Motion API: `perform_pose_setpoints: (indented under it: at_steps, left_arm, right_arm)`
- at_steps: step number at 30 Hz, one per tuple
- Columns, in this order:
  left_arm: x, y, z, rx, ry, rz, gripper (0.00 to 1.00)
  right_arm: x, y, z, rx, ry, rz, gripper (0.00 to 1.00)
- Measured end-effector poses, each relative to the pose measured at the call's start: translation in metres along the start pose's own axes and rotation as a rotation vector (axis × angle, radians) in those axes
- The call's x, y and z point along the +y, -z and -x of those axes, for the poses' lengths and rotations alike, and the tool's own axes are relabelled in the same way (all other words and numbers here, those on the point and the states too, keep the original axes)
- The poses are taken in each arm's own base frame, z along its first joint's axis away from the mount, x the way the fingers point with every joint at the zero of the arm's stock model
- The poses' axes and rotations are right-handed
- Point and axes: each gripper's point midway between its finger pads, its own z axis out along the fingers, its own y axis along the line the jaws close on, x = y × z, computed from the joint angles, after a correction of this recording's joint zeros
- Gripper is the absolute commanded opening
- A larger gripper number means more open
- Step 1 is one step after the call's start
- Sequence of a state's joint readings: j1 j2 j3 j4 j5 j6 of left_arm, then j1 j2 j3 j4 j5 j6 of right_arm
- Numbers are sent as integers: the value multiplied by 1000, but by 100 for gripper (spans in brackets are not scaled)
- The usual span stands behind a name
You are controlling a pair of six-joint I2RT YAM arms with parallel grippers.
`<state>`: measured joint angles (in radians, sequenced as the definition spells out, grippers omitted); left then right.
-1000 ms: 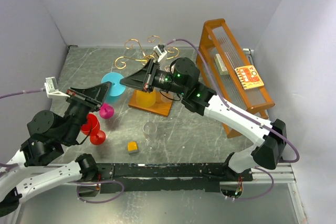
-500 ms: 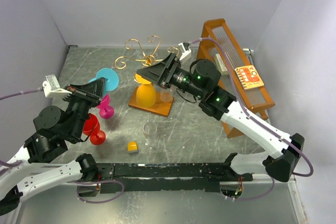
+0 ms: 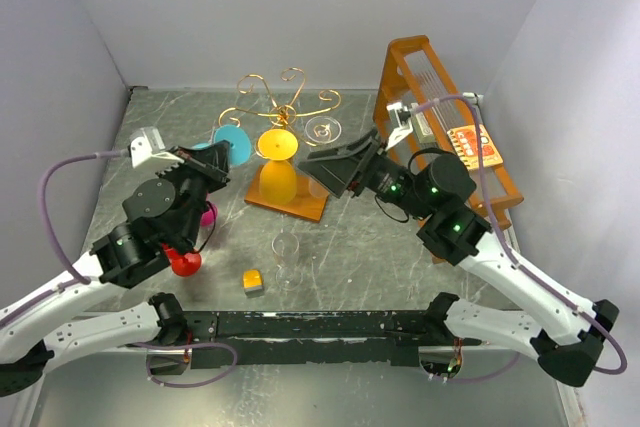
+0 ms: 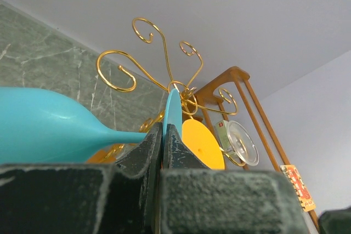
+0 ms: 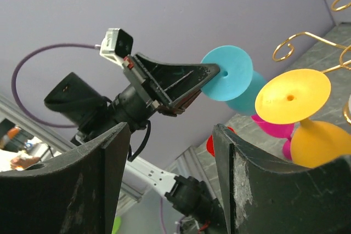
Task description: Place the wine glass upside down on the wine glass rack
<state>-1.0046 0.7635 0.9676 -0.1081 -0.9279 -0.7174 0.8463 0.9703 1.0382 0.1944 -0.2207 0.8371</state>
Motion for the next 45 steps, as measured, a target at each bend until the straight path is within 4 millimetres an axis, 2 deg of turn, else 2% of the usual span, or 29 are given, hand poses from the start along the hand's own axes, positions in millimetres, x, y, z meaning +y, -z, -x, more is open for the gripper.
perform_pose_setpoints:
  at_steps: [6,12,19,21,33,45]
  left_arm:
    - [3,-20,-9,-9,15,29,7]
    - [15,-49,-5,-5,152,33,7]
    - [24,-60,-46,133,281,-6,7]
    - [24,-61,-50,150,302,-12,7]
    - [28,-81,-43,140,377,-23,7]
    - [18,-73,-27,111,440,-79,7]
  right_arm:
    - [6,20,-6,1,85,53,62]
    - [1,25,-18,31,96,58,62]
    - [2,29,-20,37,95,68,62]
    - [4,30,-20,35,96,71,62]
    - [1,38,-24,30,73,63,62]
    - [-5,35,-25,33,68,40,61]
